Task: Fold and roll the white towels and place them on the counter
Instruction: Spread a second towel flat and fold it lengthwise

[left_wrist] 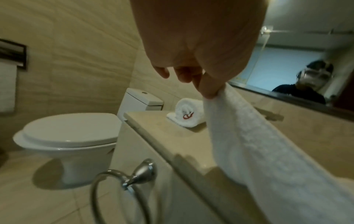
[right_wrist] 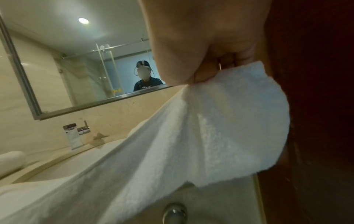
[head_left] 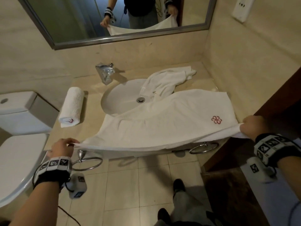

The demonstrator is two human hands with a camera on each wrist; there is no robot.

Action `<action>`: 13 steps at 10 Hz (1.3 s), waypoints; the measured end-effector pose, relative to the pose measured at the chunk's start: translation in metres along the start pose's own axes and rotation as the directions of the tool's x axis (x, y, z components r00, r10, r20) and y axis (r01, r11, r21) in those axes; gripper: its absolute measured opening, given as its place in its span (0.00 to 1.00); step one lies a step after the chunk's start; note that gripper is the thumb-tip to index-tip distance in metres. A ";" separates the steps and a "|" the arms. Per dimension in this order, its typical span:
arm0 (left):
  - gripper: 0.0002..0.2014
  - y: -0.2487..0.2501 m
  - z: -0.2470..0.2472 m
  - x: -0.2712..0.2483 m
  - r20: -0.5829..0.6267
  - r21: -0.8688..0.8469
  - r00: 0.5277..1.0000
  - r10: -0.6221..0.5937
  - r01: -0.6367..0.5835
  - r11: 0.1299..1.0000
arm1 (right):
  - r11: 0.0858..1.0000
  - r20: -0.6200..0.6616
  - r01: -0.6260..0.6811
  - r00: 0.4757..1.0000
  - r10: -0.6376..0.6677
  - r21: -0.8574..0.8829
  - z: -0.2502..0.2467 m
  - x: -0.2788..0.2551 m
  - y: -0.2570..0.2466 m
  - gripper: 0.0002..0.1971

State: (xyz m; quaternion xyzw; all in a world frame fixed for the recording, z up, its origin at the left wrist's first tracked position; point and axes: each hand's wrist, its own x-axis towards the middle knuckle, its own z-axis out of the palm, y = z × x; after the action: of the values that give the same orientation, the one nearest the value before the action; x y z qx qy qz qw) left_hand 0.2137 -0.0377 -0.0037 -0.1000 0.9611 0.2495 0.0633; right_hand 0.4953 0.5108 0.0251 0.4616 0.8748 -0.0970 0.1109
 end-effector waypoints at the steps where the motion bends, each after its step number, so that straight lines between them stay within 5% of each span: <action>1: 0.13 0.031 -0.007 0.017 0.031 -0.145 0.999 0.022 -0.017 0.989 | 0.998 -0.080 0.061 0.995 -0.059 0.021 -0.017 0.020 -0.015 0.13; 4: 0.19 0.127 -0.015 0.089 0.083 -0.376 0.979 -0.187 0.205 0.904 | 0.998 -0.226 -0.002 0.974 0.017 0.068 -0.067 0.101 -0.062 0.14; 5: 0.12 0.156 -0.022 0.116 0.079 -0.468 0.962 -0.263 0.268 0.842 | 0.999 -0.218 -0.025 0.975 0.032 0.035 -0.089 0.139 -0.074 0.13; 6: 0.35 0.189 -0.025 0.133 0.104 -0.550 0.958 -0.269 0.281 0.786 | 0.999 -0.213 0.010 0.977 0.001 0.052 -0.100 0.174 -0.088 0.14; 7: 0.20 0.206 -0.008 0.149 0.118 -0.530 0.967 -0.227 0.254 0.809 | 0.997 -0.261 0.067 0.964 -0.057 0.028 -0.098 0.196 -0.108 0.16; 9: 0.21 0.201 0.059 0.124 0.249 -0.464 0.915 -0.317 0.400 0.790 | 0.944 -0.311 0.325 0.905 -0.291 0.064 -0.019 0.183 -0.118 0.20; 10: 0.17 0.196 0.091 0.094 0.336 -0.421 0.868 -0.365 0.485 0.767 | 0.919 -0.051 0.381 0.924 -0.378 0.097 0.015 0.163 -0.113 0.11; 11: 0.15 0.197 0.118 0.071 0.451 -0.380 0.822 -0.347 0.529 0.759 | 0.874 0.217 0.478 0.847 -0.486 0.092 0.039 0.144 -0.108 0.17; 12: 0.09 0.209 0.138 0.053 0.535 -0.369 0.797 -0.280 0.518 0.772 | 0.788 0.314 0.613 0.760 -0.569 -0.055 0.048 0.129 -0.109 0.26; 13: 0.07 0.226 0.154 0.035 0.618 -0.350 0.753 -0.227 0.523 0.777 | 0.730 0.350 0.660 0.736 -0.580 -0.177 0.046 0.120 -0.114 0.27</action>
State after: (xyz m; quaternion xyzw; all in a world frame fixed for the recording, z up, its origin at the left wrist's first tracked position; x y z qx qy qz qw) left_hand 0.1404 0.2260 -0.0371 -0.2361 0.7604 0.4898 0.3552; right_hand 0.3398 0.5295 -0.0457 0.1007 0.9593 -0.0618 0.2564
